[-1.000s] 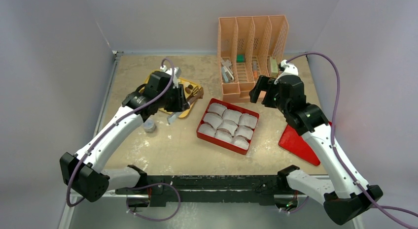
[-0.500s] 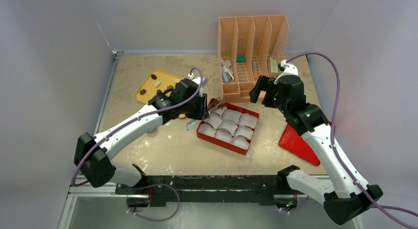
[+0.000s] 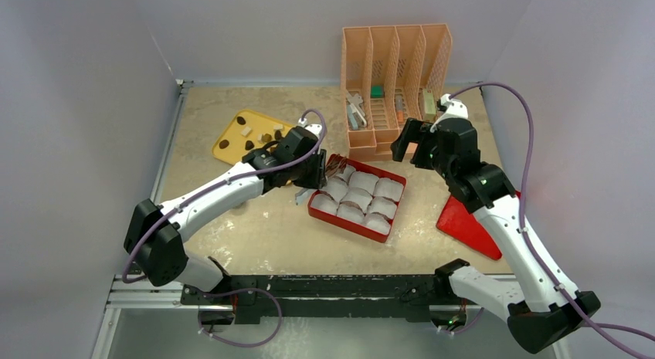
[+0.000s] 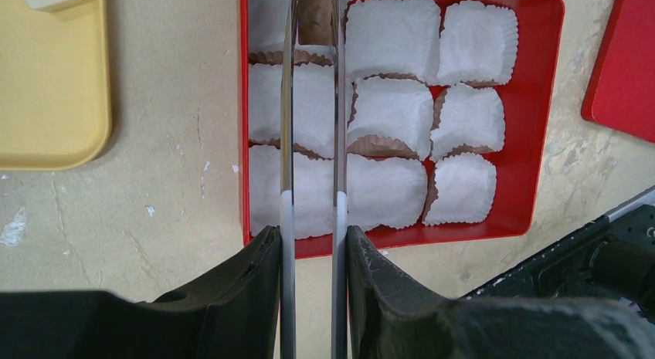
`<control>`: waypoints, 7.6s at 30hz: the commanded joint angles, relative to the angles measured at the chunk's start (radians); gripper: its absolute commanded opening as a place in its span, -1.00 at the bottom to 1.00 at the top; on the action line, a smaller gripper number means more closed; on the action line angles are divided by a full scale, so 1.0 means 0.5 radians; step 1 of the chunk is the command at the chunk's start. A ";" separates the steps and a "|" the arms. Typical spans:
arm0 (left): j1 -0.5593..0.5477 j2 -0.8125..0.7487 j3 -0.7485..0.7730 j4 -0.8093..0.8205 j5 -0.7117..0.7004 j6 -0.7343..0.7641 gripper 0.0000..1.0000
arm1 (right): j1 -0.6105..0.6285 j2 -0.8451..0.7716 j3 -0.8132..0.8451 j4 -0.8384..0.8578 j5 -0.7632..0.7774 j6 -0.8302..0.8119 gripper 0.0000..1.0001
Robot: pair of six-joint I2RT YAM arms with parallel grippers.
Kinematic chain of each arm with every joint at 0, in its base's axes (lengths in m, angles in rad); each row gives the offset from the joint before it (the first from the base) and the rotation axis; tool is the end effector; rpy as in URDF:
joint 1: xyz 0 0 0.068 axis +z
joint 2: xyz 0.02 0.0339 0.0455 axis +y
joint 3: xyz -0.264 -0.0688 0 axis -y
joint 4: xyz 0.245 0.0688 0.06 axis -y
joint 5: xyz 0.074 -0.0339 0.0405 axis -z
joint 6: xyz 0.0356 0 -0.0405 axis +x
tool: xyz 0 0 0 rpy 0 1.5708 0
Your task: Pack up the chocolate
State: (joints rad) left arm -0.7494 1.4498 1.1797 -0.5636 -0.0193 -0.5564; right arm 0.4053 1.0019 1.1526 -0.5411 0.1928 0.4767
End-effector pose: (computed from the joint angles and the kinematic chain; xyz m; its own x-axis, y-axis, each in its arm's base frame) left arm 0.2303 -0.2133 0.2869 -0.8150 0.0371 -0.5783 0.2840 0.8954 -0.3428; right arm 0.1973 0.0772 0.3906 -0.4136 0.3126 -0.8551 -0.0387 0.9323 0.3595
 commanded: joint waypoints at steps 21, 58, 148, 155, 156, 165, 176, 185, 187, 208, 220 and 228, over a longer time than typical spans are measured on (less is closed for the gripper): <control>-0.035 -0.144 0.069 0.038 -0.090 0.016 -0.32 | -0.005 -0.091 -0.001 -0.006 0.058 -0.018 0.97; 0.409 -0.221 -0.070 -0.387 -0.495 0.125 -0.31 | -0.007 -0.034 0.032 0.010 0.042 -0.037 0.97; -0.002 -0.204 0.153 0.010 0.029 -0.086 -0.65 | -0.005 -0.106 0.014 -0.016 0.096 -0.058 0.97; -0.097 -0.101 0.142 0.097 0.029 -0.121 -0.65 | -0.006 -0.102 0.000 -0.013 0.110 -0.057 0.98; -0.105 -0.090 0.138 0.110 0.029 -0.124 -0.65 | -0.007 -0.102 -0.001 -0.010 0.108 -0.058 0.98; -0.198 0.020 0.093 0.203 0.075 -0.154 -0.62 | -0.005 -0.094 -0.010 -0.007 0.114 -0.067 0.98; -0.235 0.135 0.065 0.256 0.091 -0.145 -0.55 | -0.006 -0.096 -0.023 -0.006 0.130 -0.073 0.98; -0.242 0.163 0.053 0.263 0.094 -0.138 -0.40 | -0.007 -0.104 -0.026 -0.011 0.146 -0.082 0.98; -0.241 0.160 0.056 0.254 0.085 -0.130 -0.37 | -0.006 -0.105 -0.023 -0.013 0.145 -0.082 0.98; -0.245 0.086 0.064 0.228 0.045 -0.163 -0.29 | -0.007 -0.164 -0.046 -0.021 0.128 -0.076 0.98; -0.256 0.043 0.039 0.242 0.045 -0.188 -0.26 | -0.005 -0.194 -0.044 -0.028 0.121 -0.079 0.98; -0.257 -0.002 0.077 0.180 -0.038 -0.171 -0.30 | -0.004 -0.196 -0.040 -0.028 0.109 -0.075 0.98</control>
State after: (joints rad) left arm -0.8730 1.5158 1.1961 -0.4965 0.0032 -0.6361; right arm 0.4053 0.9188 1.1290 -0.5667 0.2440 0.4511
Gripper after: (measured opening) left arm 0.358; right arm 0.987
